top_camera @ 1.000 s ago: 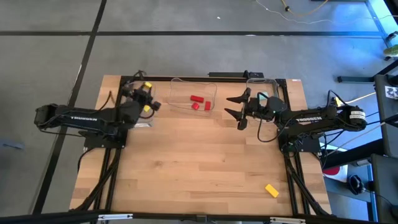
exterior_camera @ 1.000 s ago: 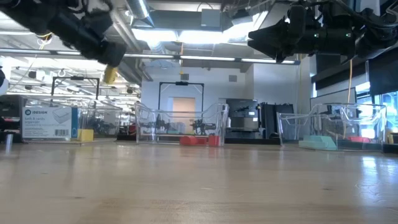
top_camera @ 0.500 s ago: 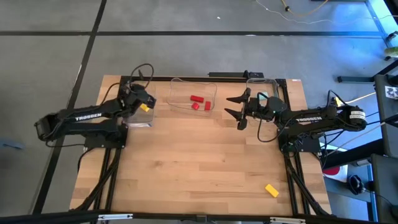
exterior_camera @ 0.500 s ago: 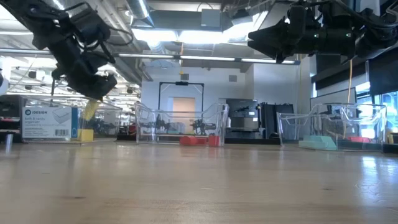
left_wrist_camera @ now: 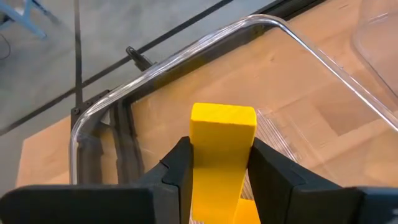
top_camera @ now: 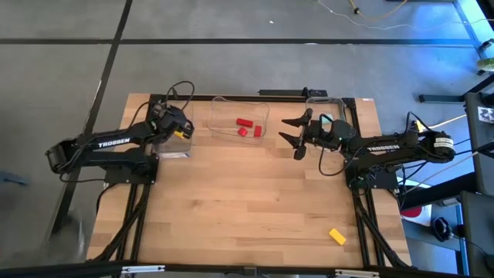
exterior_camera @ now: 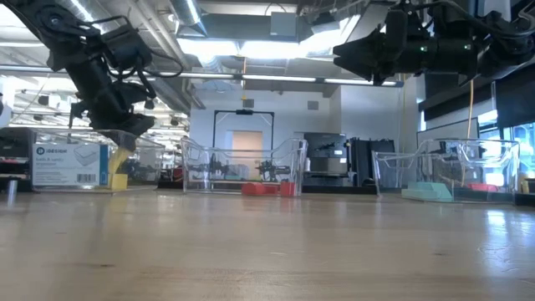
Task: Sort & place blocks by color
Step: Put the left yellow block into the left transparent bin
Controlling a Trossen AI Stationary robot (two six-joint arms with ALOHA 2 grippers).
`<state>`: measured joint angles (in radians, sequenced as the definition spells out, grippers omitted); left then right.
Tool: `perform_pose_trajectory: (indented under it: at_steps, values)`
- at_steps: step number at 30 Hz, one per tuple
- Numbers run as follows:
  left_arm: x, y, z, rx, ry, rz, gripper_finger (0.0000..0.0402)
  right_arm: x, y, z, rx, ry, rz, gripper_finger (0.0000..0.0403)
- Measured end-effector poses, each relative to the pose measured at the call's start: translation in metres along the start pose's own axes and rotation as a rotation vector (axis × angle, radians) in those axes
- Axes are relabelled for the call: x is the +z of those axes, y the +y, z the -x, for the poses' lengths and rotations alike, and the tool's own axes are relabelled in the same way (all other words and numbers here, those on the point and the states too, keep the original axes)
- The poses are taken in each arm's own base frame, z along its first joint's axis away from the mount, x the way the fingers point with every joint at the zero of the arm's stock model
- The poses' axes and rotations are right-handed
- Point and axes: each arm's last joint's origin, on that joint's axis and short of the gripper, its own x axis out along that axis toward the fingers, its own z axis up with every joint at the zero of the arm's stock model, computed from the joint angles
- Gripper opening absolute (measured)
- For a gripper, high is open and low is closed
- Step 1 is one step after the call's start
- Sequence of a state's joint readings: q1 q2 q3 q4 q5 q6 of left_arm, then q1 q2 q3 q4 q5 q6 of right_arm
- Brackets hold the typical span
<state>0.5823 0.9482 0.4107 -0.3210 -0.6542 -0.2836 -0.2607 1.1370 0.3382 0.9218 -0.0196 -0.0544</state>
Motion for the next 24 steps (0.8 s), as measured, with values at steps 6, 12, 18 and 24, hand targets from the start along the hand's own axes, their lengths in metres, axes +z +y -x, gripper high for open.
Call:
perform_pose_trajectory:
  at_steps: [6,12,18,24]
  values:
    - [-0.0001,0.0000,-0.0001,0.001,0.001,-0.007,0.0122,0.0000,0.0000,0.0000,-0.001,0.000,0.000,0.0235]
    - [-0.0014,-0.0002,-0.0004,-0.008,0.012,-0.013,0.0144,0.0000,0.0000,0.0000,-0.002,0.000,0.001,0.0235]
    - [-0.0011,-0.0003,-0.0003,-0.009,0.008,-0.010,0.0146,0.0000,-0.0001,0.0000,-0.002,0.000,0.002,0.0235]
    - [0.0031,0.0019,0.0042,-0.029,-0.034,0.016,0.0151,0.0000,-0.0001,0.0000,-0.002,0.000,0.002,0.0235]
